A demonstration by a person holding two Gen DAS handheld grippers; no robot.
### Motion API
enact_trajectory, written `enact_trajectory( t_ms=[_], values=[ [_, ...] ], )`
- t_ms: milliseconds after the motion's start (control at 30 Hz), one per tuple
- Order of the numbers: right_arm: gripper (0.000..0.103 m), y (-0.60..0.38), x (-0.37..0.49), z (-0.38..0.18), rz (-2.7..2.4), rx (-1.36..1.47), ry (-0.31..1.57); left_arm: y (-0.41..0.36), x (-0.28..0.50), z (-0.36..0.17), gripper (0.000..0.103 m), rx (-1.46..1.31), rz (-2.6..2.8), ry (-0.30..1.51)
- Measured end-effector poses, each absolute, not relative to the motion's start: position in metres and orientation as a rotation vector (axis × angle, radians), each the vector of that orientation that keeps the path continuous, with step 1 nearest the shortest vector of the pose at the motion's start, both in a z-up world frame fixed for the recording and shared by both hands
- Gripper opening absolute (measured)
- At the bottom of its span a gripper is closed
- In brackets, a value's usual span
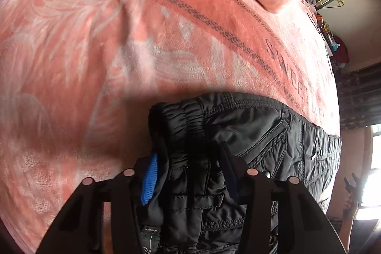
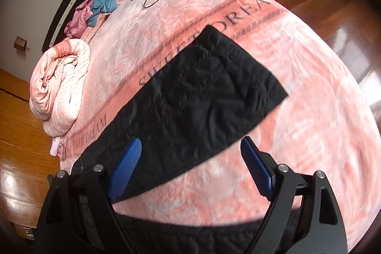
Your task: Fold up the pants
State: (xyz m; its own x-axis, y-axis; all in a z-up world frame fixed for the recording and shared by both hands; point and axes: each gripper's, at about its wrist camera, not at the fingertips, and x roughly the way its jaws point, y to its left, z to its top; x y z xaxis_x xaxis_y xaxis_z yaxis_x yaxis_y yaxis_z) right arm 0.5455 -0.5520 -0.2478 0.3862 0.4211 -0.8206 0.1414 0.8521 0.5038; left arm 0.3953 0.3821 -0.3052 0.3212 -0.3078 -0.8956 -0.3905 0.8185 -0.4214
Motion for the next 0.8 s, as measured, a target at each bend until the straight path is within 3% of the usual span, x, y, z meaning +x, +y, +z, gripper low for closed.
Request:
enact_trajectory(
  t_ms=[167, 500, 567, 633, 667, 700, 800],
  values=[
    [0.086, -0.567, 0.637, -0.259, 0.171, 0.488, 1.216, 0.383, 0.399, -0.308, 0.04, -0.6, 0.084, 1.279],
    [0.085, -0.548, 0.745, -0.326, 0.179, 0.361, 1.297, 0.378, 0.404, -0.31, 0.039, -0.584, 0.136, 1.267],
    [0.075, -0.546, 0.751, -0.335, 0.206, 0.363, 1.321, 0.378, 0.404, -0.311, 0.039, -0.593, 0.145, 1.265],
    [0.037, -0.544, 0.752, -0.337, 0.206, 0.321, 1.331, 0.376, 0.405, -0.311, 0.038, -0.591, 0.158, 1.262],
    [0.03, -0.545, 0.75, -0.335, 0.218, 0.319, 1.333, 0.376, 0.404, -0.31, 0.037, -0.589, 0.17, 1.26],
    [0.015, -0.546, 0.747, -0.332, 0.23, 0.321, 1.327, 0.374, 0.404, -0.308, 0.036, -0.584, 0.184, 1.258],
    [0.01, -0.546, 0.733, -0.31, 0.244, 0.313, 1.28, 0.369, 0.402, -0.302, 0.027, -0.569, 0.21, 1.241]
  ],
)
